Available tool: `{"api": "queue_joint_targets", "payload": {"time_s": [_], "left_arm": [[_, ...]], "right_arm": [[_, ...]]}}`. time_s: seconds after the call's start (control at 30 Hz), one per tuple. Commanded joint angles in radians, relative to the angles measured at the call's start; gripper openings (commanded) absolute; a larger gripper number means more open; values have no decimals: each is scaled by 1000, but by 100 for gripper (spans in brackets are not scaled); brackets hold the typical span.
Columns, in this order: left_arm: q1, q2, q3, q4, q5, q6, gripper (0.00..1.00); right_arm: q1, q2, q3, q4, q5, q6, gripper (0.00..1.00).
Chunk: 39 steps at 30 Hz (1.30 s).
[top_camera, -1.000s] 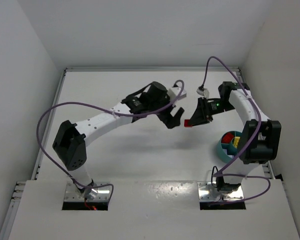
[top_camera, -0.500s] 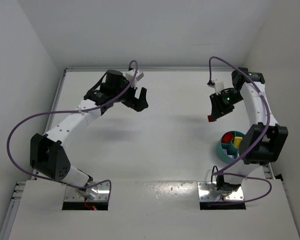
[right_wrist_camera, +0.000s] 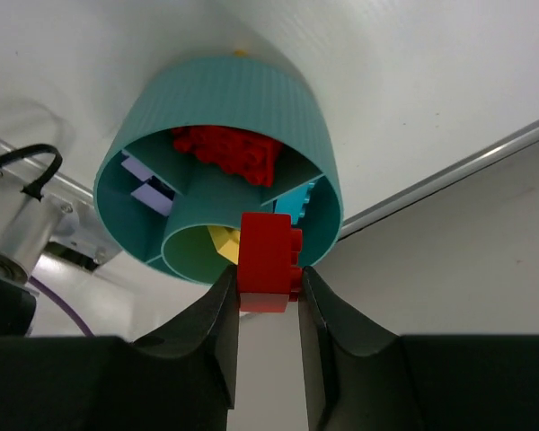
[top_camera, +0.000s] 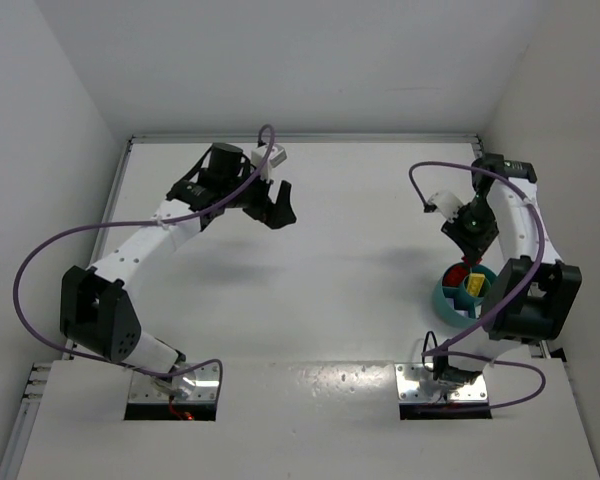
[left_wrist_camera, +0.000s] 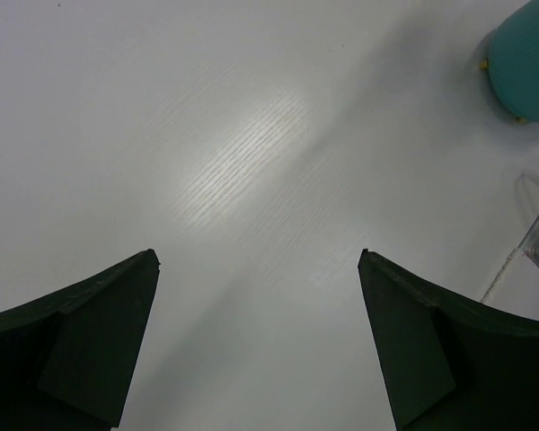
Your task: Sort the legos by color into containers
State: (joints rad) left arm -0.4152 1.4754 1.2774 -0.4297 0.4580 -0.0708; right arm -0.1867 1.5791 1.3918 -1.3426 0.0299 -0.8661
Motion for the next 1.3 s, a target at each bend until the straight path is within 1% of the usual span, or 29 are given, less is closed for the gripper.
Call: {"api": "queue_joint_targets", "payload": {"time_s": [0.0, 0.33, 0.63, 0.87, 1.07, 1.27], "left_arm": [[21, 3, 10, 17, 31, 6, 100], [21, 45, 19, 17, 62, 6, 100], [21, 54, 19, 17, 71, -3, 100], [30, 45, 19, 17, 71, -3, 100], [30, 45, 19, 17, 71, -3, 100], [30, 54, 19, 17, 71, -3, 100]], "right_arm": [[15, -25, -28, -66, 36, -67, 0], [24, -14, -57, -66, -4, -67, 0], [76, 13, -66, -66, -79, -57, 0], [104, 35, -99, -66, -59, -57, 0], [104, 62, -145, -66, -22, -67, 0], [104, 71, -154, -66, -13, -67, 1]]}}
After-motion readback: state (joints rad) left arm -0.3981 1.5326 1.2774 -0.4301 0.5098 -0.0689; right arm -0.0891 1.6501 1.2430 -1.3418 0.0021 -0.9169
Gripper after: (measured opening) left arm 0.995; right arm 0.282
